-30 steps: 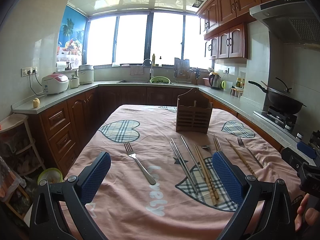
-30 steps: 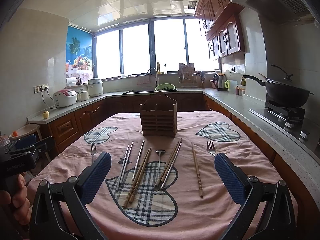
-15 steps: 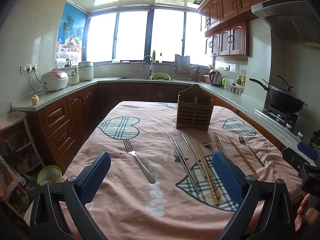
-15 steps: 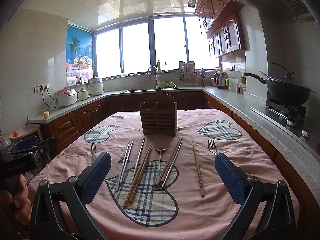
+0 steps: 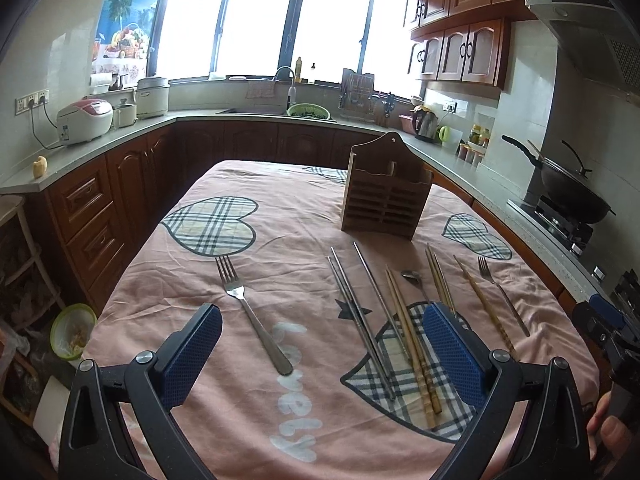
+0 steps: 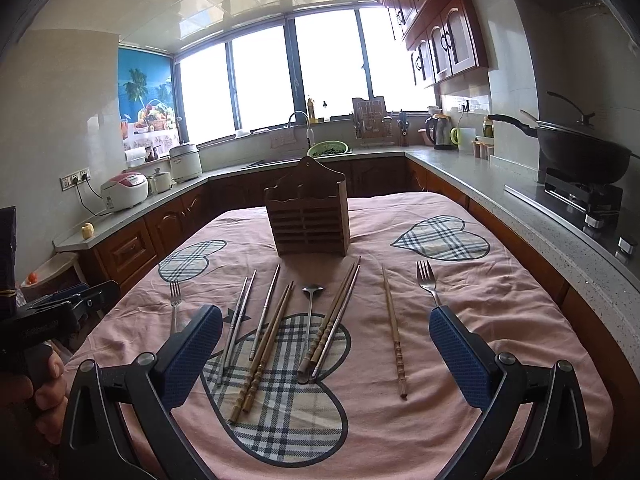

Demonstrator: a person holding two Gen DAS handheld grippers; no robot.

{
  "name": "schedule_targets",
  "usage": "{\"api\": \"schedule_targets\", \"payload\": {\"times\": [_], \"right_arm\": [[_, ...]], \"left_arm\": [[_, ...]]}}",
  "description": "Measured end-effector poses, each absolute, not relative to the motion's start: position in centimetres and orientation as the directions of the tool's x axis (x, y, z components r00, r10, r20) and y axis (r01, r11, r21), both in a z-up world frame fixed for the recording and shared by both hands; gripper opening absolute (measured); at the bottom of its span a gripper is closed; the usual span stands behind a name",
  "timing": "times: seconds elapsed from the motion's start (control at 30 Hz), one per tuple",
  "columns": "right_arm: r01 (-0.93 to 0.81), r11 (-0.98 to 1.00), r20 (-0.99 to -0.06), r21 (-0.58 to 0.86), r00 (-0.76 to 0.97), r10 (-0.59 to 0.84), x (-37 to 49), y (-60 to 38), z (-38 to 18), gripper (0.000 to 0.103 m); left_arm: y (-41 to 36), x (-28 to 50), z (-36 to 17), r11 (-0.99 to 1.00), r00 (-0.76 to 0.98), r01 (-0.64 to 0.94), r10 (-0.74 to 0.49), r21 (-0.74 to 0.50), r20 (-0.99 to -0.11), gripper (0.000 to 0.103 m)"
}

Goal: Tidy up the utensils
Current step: 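Close the left tool on a metal chopstick while the right tool grasps a wooden chopstick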

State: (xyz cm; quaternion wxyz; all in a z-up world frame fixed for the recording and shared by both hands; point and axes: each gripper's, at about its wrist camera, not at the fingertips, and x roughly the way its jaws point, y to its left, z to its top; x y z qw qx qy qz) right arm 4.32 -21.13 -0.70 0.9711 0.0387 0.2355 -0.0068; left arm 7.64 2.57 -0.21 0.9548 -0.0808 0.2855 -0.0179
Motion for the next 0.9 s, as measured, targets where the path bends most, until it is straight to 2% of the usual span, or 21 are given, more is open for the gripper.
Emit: {"api": "schedule_targets", "payload": {"times": [0.23, 0.37, 0.57, 0.8, 0.9], "right_arm": [[0.036, 0.994, -0.523, 0.104, 0.852, 0.024, 8.8, -22.5, -1.6, 0.101], [0.037, 0.991, -0.564, 0.127, 0.825, 0.042, 11.5, -23.1, -2.4, 0.091], [0.051, 0.986, -0.622, 0.156, 0.781, 0.058, 15.4, -24.6, -3.4, 0.075], [0.081, 0.983, -0.681, 0.166, 0.73, 0.055, 20.0, -26.8, -4.6, 0.059], [0.095, 0.981, -0.703, 0.169, 0.71, 0.052, 21.7, -27.7, -5.3, 0.058]], "left_arm": [[2.9, 13.7, -0.2, 0.982, 0.777, -0.002, -0.116, -0.187, -0.619, 0.09], [3.0, 17.3, -0.4, 0.98, 0.742, 0.008, -0.138, -0.197, -0.656, 0.084], [3.3, 22.6, -0.9, 0.975, 0.694, 0.016, -0.171, -0.222, -0.699, 0.064], [2.2, 28.9, -1.6, 0.978, 0.646, 0.052, -0.185, -0.2, -0.741, 0.06], [1.4, 31.9, -2.5, 0.98, 0.614, 0.058, -0.184, -0.188, -0.767, 0.053]]}}
